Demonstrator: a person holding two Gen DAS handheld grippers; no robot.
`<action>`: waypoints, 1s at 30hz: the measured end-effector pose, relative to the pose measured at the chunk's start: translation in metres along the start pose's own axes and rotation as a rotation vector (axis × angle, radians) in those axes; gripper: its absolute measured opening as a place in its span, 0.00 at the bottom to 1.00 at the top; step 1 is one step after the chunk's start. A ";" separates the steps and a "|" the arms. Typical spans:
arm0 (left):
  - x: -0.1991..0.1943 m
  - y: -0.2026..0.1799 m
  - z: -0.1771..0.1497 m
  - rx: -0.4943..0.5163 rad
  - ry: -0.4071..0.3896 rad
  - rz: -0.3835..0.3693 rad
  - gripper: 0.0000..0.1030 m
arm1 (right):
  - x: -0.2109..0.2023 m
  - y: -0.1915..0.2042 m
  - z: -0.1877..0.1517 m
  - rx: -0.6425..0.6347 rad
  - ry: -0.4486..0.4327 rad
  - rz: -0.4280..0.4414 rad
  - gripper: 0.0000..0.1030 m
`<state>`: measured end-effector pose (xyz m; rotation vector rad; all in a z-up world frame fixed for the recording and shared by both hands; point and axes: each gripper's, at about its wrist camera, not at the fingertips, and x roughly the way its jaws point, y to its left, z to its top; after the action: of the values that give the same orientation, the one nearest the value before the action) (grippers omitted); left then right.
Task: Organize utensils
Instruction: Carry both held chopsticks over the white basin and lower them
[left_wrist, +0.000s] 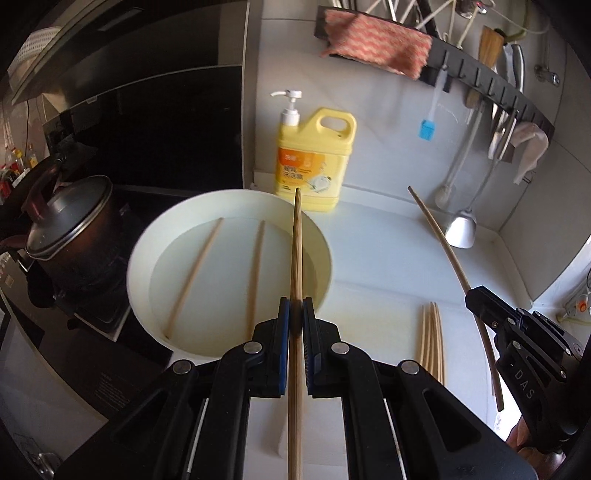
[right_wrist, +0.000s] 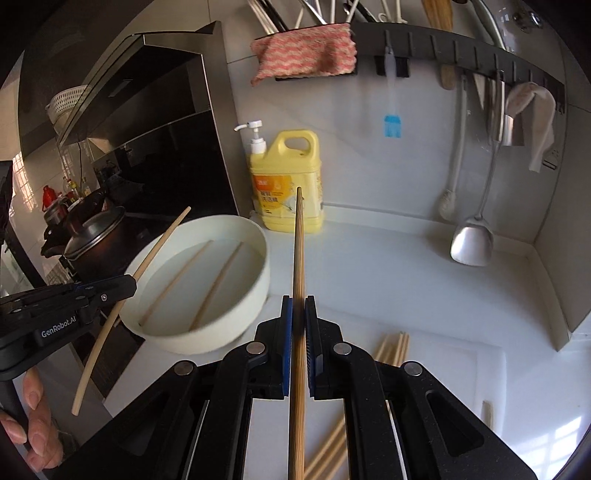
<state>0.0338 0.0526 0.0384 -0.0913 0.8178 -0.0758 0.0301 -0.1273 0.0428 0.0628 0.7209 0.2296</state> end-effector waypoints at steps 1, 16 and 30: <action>0.003 0.011 0.005 0.001 -0.002 0.004 0.07 | 0.006 0.009 0.007 -0.001 -0.002 0.005 0.06; 0.109 0.119 0.053 0.019 0.137 -0.051 0.07 | 0.144 0.108 0.046 0.092 0.140 0.063 0.06; 0.173 0.140 0.051 0.036 0.261 -0.106 0.07 | 0.222 0.119 0.035 0.172 0.341 0.024 0.06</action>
<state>0.1936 0.1767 -0.0679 -0.0919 1.0718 -0.2057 0.1925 0.0405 -0.0579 0.1992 1.0795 0.2029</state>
